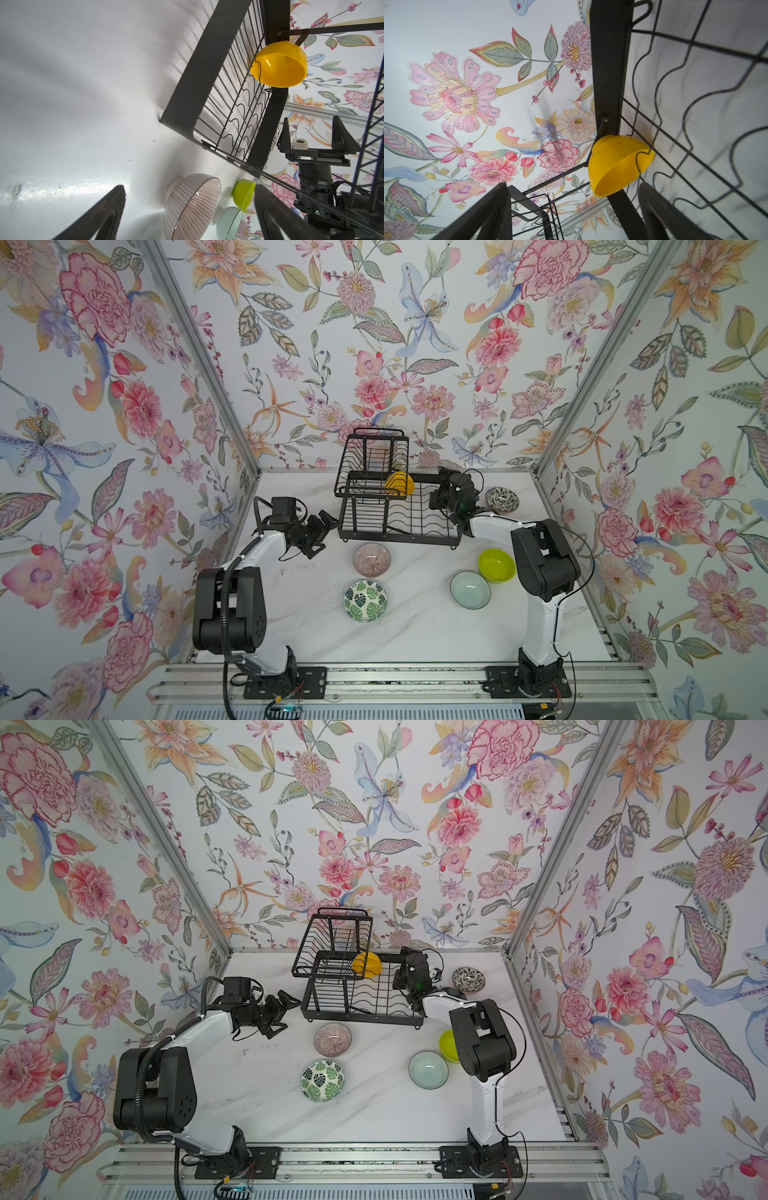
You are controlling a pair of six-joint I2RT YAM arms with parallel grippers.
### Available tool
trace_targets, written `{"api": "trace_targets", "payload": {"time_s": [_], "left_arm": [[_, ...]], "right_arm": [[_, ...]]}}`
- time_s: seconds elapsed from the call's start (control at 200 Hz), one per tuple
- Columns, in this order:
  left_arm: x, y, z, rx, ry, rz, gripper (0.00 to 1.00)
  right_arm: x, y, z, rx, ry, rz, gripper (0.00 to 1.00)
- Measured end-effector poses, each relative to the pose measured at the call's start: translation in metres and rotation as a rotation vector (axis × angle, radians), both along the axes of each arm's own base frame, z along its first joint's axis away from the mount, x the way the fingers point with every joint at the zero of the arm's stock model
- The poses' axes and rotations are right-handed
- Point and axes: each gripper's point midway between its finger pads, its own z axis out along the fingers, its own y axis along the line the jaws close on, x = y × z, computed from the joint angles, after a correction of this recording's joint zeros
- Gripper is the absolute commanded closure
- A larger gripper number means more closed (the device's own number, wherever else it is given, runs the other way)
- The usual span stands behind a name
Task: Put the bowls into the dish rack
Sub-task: 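Move the right gripper to the pale green bowl while the left gripper approaches it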
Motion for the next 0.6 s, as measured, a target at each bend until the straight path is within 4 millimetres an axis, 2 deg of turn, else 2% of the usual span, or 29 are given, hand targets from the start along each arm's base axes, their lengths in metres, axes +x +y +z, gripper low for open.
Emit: {"api": "trace_targets", "payload": {"time_s": [0.16,0.235,0.47,0.6], "left_arm": [[-0.013,0.001,0.008,0.041,-0.027,0.01,0.01],[-0.022,-0.005,0.009,0.059,-0.033,0.0,0.01],[-0.063,-0.057,0.016,0.113,-0.065,-0.096,0.01],[-0.087,-0.076,0.032,0.146,-0.116,-0.104,0.01]], "right_arm": [[-0.013,-0.017,0.01,-0.141,0.031,0.11,0.01],[-0.021,-0.025,0.018,-0.214,0.033,0.168,0.01],[-0.058,-0.06,0.03,-0.516,0.078,0.314,0.01],[-0.087,-0.074,0.043,-0.68,0.098,0.376,0.01]]}}
